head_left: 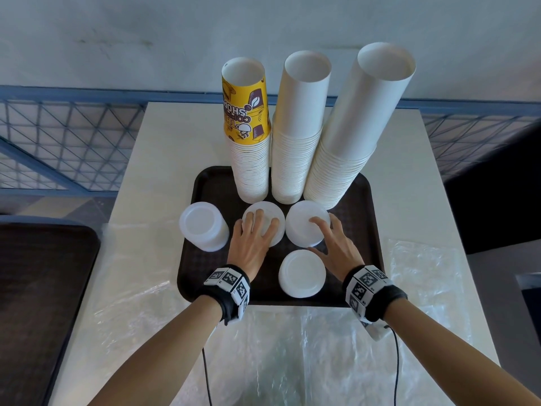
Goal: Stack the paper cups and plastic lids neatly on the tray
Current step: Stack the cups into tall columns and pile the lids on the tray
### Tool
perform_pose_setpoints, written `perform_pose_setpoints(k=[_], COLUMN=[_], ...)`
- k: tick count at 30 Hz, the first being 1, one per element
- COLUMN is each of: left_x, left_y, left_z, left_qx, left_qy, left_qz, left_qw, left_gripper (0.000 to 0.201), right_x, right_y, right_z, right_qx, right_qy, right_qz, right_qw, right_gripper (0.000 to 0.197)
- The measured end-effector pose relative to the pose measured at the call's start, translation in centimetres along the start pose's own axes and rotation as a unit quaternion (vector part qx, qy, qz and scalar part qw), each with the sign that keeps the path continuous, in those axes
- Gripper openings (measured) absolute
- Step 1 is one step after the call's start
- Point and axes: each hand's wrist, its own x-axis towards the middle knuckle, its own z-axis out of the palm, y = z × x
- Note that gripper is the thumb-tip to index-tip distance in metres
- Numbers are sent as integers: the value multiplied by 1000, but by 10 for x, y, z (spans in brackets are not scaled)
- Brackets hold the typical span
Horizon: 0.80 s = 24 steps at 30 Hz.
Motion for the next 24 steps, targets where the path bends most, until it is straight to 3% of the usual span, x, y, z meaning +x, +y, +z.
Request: perform_pose_setpoints(k=[7,11,14,18,24], left_x=[-13,-29,-36,-41,-40], left_y=[-4,-27,-56,-86,-93], left_z=[-32,-59,-70,-65,-52], left_qx=[-57,-139,-219,-283,-318], left_qy=[36,104,128,75,-16], left_qz=[-3,-57,-120,-181,-188], left_qw=[998,983,960,939,929], left_gripper=[88,69,60,65,66], right_x=[-17,-39,-63,-80,-74], right_y=[5,11,7,-6,-33], right_z=[-13,-19,-20,-10,3], right_qx=[8,90,177,211,154], right_qy=[3,54,54,9,3], right_qz=[37,38,22,-41,-34], right_qw=[999,994,983,977,987], right_gripper=[72,58,61,69,106])
